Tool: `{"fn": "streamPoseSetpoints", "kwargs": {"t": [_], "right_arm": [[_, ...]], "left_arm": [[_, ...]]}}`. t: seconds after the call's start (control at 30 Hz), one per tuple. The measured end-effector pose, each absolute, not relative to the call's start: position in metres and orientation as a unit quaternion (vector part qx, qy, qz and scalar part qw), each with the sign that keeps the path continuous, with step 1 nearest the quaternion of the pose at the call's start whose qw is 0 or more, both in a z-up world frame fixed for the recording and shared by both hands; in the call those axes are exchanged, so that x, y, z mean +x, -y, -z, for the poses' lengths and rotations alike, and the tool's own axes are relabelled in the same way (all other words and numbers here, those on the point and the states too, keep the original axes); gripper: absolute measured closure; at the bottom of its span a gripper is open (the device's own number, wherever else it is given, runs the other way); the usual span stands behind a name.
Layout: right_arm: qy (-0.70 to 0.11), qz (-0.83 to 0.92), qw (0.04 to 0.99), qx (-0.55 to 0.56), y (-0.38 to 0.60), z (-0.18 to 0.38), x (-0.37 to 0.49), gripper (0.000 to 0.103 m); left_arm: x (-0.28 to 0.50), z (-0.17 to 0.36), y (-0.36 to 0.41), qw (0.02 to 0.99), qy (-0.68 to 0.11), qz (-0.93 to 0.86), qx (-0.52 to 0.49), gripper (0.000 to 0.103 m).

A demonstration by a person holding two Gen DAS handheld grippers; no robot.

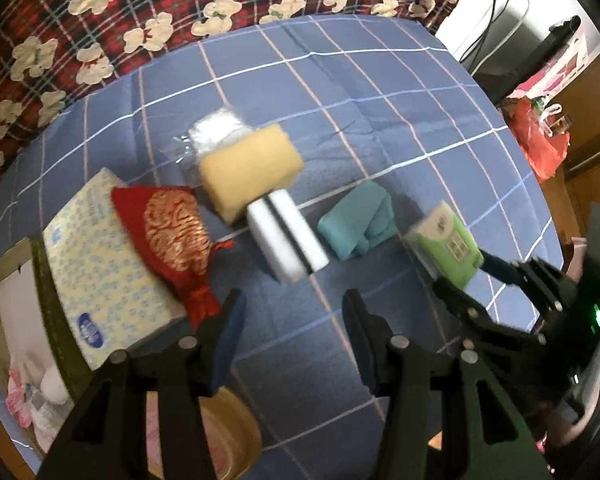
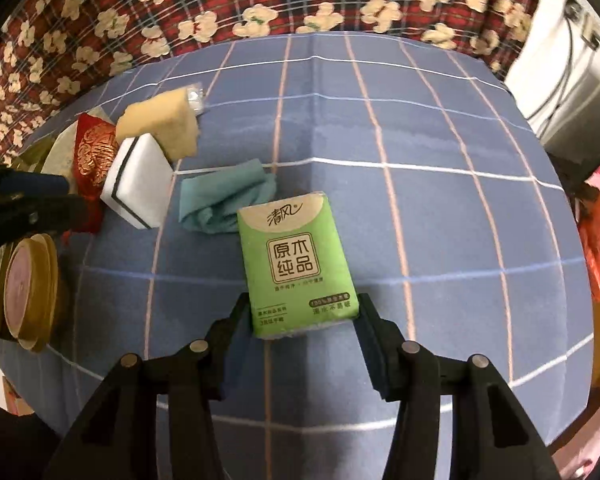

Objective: Organize soft objects
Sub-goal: 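Grasp the white eraser sponge with the left gripper while the right gripper holds the green pack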

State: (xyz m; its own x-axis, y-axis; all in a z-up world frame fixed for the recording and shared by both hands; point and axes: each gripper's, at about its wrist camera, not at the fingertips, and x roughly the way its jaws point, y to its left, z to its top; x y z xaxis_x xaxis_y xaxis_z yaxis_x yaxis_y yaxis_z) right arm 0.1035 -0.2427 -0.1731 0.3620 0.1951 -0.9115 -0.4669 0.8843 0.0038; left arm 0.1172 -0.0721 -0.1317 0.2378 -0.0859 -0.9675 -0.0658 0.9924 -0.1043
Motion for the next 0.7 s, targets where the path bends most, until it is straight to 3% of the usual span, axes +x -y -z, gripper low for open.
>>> {"fn": "streamPoseSetpoints", "kwargs": {"t": [0.5, 0.57, 0.6, 0.7], "right_arm": [[-0.517, -0.187, 0.825, -0.132, 0.265, 0.156, 0.076, 0.05], [-0.516, -0.186, 0.825, -0.133, 0.265, 0.155, 0.074, 0.05], [-0.515, -0.185, 0.826, -0.134, 0.265, 0.154, 0.074, 0.05], [-0.512, -0.184, 0.828, -0.135, 0.265, 0.152, 0.073, 0.05]], "left_arm": [[0.14, 0.164, 0.077, 0.781, -0.62, -0.017, -0.074, 0.053], [0.141, 0.167, 0.076, 0.779, -0.622, -0.017, -0.075, 0.059], [0.141, 0.169, 0.076, 0.779, -0.622, -0.015, -0.078, 0.07], [0.139, 0.168, 0.075, 0.782, -0.618, -0.01, -0.082, 0.078]]}}
